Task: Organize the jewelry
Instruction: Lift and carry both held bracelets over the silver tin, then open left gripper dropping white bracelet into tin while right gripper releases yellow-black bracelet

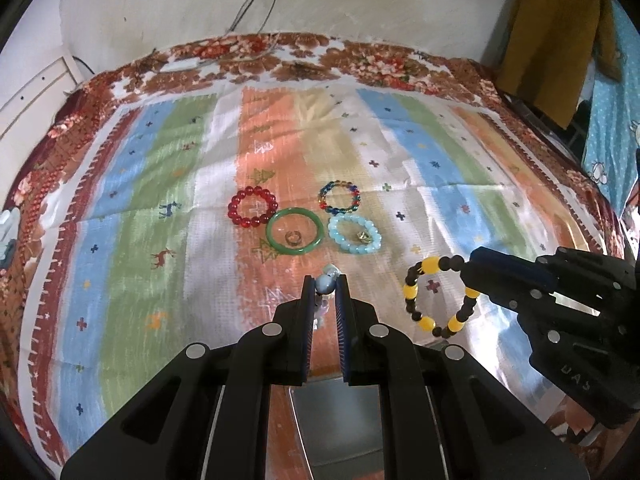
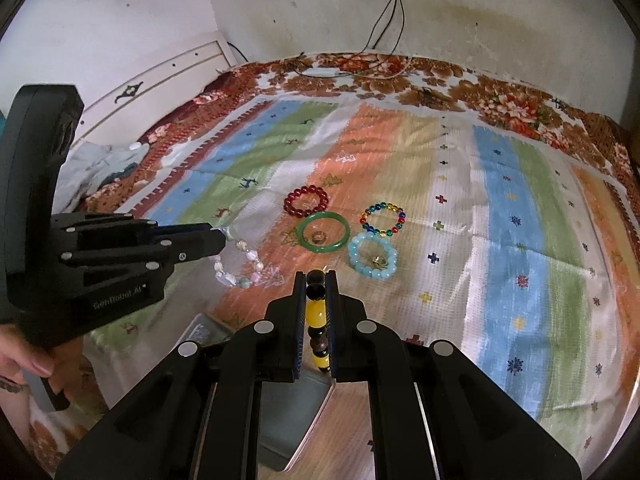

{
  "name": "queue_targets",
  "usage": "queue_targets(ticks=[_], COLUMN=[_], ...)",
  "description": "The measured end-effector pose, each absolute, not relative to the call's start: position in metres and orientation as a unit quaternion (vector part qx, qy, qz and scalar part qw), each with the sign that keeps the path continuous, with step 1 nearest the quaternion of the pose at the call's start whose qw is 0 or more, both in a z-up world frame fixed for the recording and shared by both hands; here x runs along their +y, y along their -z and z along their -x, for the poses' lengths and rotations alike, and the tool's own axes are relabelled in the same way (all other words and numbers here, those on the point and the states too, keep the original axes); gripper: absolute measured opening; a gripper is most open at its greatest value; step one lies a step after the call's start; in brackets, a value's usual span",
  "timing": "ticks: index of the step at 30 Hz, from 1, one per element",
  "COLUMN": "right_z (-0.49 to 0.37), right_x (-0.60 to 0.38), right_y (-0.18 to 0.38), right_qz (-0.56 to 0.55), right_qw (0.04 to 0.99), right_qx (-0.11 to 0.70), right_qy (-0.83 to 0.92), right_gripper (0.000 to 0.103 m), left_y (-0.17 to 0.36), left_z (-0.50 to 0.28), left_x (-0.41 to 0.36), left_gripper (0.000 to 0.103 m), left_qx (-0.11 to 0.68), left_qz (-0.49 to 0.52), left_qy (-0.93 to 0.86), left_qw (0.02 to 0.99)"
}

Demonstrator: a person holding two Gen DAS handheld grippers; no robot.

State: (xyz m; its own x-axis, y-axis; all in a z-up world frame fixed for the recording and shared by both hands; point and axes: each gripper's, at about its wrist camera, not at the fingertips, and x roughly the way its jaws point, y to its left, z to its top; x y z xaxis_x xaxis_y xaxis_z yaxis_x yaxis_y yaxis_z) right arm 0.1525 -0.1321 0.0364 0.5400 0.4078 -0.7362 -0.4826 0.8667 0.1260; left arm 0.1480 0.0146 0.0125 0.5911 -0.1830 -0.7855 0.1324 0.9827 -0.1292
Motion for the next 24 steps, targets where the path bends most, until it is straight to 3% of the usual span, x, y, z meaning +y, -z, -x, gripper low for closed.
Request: queue_targets(ticks=[24], right_z=[-0.101], right_x=[-0.134], right_y=[-0.043], right_qz=[0.026], right_qw=[0.867], right_qx=[0.407], right_qy=[-0.286], right_gripper=[0.01], left_y=[-0.02], left_z=[-0.087], left_x=[-0.002], left_gripper=[0.01], left_qx=[0.423], left_qz=[0.021], left_qy=[0.121], left_qw=[0.898])
